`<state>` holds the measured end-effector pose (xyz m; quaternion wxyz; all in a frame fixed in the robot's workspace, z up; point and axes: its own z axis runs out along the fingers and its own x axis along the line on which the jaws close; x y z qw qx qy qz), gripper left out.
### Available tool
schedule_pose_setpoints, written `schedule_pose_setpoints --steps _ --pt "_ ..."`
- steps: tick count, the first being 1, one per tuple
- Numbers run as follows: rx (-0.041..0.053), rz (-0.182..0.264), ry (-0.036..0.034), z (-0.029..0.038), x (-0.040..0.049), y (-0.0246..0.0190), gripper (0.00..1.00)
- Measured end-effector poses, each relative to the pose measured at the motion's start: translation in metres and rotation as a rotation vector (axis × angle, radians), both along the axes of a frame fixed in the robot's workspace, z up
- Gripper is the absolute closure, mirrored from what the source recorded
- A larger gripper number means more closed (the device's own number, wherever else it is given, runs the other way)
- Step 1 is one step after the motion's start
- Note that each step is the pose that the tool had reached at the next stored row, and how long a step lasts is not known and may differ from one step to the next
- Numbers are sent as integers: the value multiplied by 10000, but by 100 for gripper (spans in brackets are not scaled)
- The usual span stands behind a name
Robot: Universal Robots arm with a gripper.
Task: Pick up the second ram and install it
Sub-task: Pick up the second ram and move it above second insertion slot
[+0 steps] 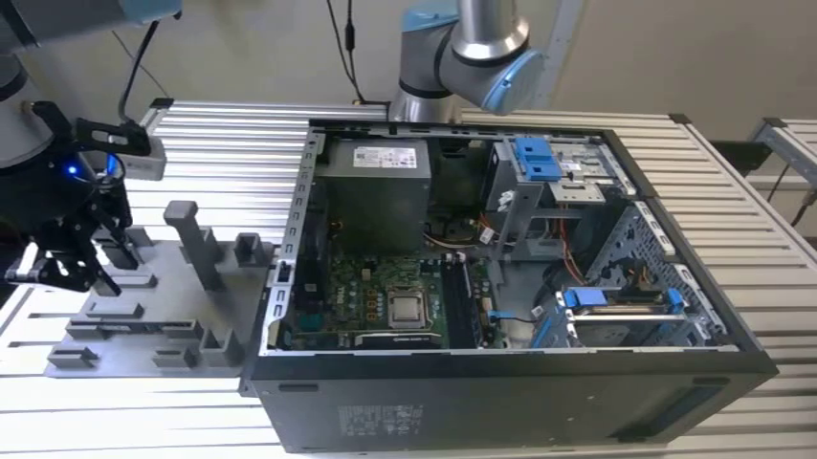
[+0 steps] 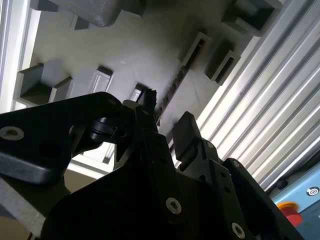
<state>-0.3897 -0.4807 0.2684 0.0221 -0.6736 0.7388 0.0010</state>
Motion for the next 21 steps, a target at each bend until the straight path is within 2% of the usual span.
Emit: schedule_pose_setpoints --steps 9,14,18,21 --pt "-30 2 -1 -21 1 -1 58" --pt "-58 36 -1 -76 0 0 58" --pt "-95 160 63 -112 -1 1 58" --pt "-95 216 65 -165 0 0 58"
